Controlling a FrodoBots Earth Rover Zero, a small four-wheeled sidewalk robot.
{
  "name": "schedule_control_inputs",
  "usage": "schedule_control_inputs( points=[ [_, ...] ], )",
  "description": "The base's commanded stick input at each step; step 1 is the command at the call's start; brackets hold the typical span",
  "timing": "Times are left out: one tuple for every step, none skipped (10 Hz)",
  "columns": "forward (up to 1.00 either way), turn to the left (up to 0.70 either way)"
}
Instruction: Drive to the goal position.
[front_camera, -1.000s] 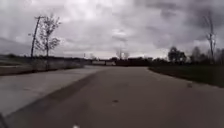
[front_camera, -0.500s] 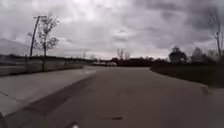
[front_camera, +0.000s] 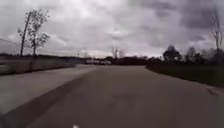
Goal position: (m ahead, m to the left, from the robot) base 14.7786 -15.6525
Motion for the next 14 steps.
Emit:
schedule_control_inputs(
  points=[
    [1.00, 0.00],
    [1.00, 0.00],
    [1.00, 0.00],
    [1.00, 0.00],
    [1.00, -0.11],
    [1.00, -0.34],
    [1.00, -0.37],
    [1.00, -0.37],
    [1.00, -0.28],
    [1.00, -0.08],
    [1.00, 0.00],
    [1.00, 0.00],
    [1.00, 0.00],
    [1.00, 0.00]
  ],
)
